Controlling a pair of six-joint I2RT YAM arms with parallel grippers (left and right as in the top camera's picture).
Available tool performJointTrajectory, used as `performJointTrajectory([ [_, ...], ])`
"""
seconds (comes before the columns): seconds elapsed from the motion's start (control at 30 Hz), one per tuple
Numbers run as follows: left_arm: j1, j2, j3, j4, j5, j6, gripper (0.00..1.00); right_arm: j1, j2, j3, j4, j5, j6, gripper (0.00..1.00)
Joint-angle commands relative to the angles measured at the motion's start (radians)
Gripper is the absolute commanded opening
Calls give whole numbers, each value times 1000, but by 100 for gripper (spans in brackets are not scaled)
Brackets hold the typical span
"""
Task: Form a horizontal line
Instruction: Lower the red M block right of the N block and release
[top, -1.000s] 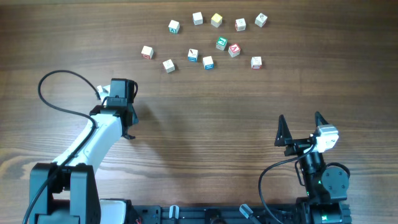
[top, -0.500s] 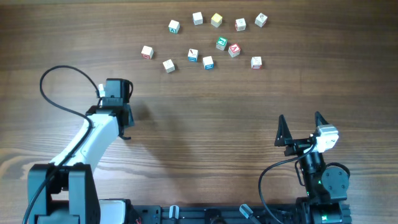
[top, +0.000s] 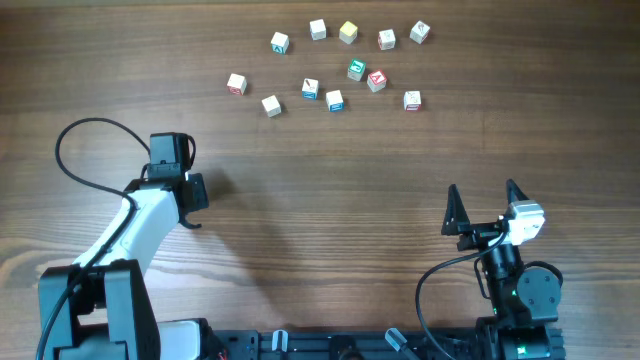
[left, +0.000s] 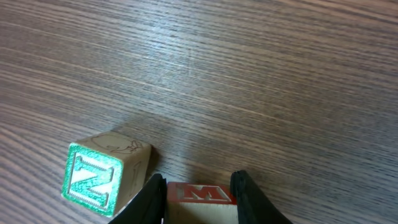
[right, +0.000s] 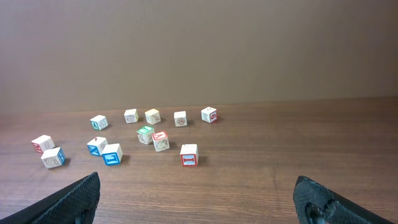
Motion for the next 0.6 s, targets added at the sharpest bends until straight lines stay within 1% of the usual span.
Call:
performJointTrajectory([
  [0.0, 5, -5, -11, 6, 27, 31, 10, -5, -6, -1, 3, -13, -18, 100],
  [0.07, 5, -5, -11, 6, 27, 31, 13, -5, -6, -1, 3, -13, -18, 100],
  [0.17, 5, -5, -11, 11, 27, 31, 21, -5, -6, -1, 3, -13, -18, 100],
  [0.33, 5, -5, -11, 18, 26, 30, 27, -5, -6, -1, 3, -13, -18, 100],
  [0.4, 5, -5, -11, 18, 26, 30, 32, -5, -6, -1, 2, -13, -18, 100],
  [0.57, 5, -5, -11, 23, 26, 30, 35, -5, -6, -1, 3, -13, -18, 100],
])
